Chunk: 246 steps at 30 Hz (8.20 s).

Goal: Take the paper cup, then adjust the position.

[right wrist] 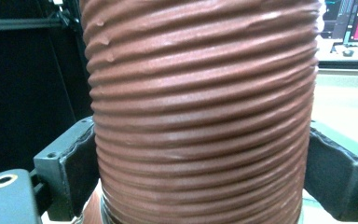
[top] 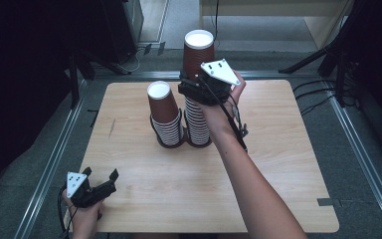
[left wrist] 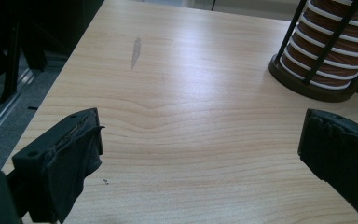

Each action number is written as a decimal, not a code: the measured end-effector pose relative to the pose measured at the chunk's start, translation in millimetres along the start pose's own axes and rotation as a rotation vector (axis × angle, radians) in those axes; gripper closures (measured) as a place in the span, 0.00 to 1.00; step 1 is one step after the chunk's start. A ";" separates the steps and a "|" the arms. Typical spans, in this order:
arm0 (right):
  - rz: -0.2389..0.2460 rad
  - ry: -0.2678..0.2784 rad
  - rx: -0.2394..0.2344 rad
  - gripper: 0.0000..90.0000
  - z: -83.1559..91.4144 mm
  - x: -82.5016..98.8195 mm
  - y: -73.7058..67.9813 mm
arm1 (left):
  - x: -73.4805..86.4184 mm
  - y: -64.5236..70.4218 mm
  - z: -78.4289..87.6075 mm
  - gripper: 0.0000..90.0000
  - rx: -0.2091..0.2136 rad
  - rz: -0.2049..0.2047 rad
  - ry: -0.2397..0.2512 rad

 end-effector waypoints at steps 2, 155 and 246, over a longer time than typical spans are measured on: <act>-0.004 0.005 -0.002 0.11 0.5 -1.4 0.2 | 0.0 0.0 0.0 0.00 0.000 -0.001 0.000; 0.214 0.069 0.067 0.13 108.9 163.1 113.3 | -39.4 121.9 -55.6 0.00 0.277 -0.184 0.006; 0.705 0.112 -0.315 0.12 139.4 230.6 3.2 | -47.8 211.5 -37.4 0.22 0.705 -0.241 -0.098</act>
Point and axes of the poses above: each handheld gripper's, and its own axes: z roughly backward along the jaws, x roughly out of its underside, y roughly to its right, the point moved 4 cm from there along -z, roughly forward along the jaws, and after that the axes turned 11 degrees about x, right-handed, at the moved point
